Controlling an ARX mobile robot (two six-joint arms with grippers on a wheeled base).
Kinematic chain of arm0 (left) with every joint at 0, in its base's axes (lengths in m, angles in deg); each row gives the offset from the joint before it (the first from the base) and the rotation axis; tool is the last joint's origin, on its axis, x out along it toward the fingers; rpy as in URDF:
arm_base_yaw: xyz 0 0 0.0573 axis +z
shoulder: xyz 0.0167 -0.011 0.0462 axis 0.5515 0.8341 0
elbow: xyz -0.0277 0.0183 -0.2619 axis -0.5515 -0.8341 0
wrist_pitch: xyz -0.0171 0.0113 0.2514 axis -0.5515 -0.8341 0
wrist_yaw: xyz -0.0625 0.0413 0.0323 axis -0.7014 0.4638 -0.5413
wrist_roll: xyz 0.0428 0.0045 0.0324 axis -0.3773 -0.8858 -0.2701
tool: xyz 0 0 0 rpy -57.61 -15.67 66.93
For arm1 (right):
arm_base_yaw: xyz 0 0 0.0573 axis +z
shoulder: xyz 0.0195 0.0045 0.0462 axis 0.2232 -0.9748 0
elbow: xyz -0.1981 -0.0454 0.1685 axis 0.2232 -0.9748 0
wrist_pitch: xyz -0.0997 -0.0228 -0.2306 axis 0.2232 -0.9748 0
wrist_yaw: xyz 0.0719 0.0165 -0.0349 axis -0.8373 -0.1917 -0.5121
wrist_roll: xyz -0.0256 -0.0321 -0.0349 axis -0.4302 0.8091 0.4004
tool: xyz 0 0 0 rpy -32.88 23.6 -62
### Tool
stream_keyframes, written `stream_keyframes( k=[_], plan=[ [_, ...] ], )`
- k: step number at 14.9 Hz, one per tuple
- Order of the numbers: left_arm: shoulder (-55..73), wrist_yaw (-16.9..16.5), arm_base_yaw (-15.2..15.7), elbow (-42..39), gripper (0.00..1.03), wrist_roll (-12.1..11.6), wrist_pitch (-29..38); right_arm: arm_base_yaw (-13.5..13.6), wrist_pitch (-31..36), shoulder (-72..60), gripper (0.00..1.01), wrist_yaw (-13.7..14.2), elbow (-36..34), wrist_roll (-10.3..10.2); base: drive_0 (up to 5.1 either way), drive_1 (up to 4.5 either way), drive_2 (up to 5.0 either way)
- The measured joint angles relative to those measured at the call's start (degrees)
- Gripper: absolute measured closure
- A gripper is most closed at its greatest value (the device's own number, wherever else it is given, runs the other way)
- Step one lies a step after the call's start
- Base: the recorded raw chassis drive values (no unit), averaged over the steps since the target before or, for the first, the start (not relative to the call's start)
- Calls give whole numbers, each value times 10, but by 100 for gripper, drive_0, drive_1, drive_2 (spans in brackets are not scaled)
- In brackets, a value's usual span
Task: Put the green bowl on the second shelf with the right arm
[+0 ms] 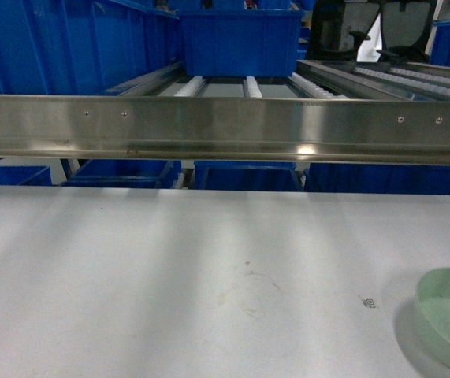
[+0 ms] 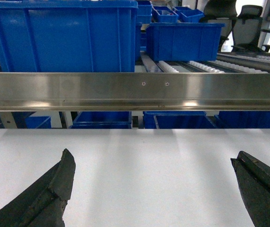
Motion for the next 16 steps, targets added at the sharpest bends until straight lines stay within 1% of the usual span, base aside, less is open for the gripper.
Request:
stream_keyframes(
  k=[12,13,14,15,16],
  plan=[
    [0,0,0,0,5,0,0,0,0,0,3,0,0,0,0,0,0],
    [0,0,0,0,5,0,0,-7,-13,-1,3,-10,1,-1,0,0,0],
    [0,0,0,0,5,0,0,-49,-27,-49,3,-73,9,-10,0,0,0],
    [0,0,0,0,5,0,0,-78,31,-150,3,-100,31,-14,0,0,0],
    [0,0,0,0,5,0,0,-70,121,-283,3,-105,84,-17,0,0,0]
  ],
)
